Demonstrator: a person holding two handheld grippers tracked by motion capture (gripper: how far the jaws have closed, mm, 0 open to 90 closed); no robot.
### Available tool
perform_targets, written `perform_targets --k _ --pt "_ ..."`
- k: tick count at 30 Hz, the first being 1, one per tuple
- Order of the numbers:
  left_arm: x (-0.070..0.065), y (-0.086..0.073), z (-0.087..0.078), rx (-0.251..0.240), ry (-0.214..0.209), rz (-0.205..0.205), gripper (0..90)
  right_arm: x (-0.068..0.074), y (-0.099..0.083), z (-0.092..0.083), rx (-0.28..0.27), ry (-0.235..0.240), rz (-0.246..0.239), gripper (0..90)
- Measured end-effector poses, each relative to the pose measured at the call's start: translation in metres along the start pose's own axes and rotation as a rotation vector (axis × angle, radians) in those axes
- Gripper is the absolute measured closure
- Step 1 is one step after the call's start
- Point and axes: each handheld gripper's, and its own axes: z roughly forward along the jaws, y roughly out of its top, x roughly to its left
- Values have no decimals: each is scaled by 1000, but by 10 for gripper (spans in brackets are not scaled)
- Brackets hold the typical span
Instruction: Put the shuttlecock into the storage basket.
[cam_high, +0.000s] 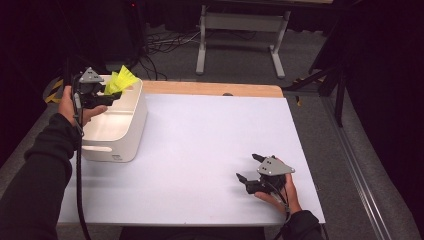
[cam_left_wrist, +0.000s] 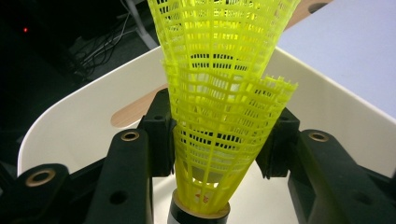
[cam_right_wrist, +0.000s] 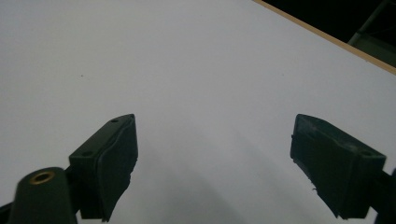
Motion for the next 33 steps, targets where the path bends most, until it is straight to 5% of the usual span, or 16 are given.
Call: perform_targets --k 8,26,33 --pt "4 -2 12 77 -7 -33 563 -3 0 1 -2 5 8 161" --pt "8 -6 35 246 5 -38 535 -6 0 3 -5 18 27 161" --pt "6 -7 40 287 -24 -29 502 -8 -1 3 -10 22 40 161"
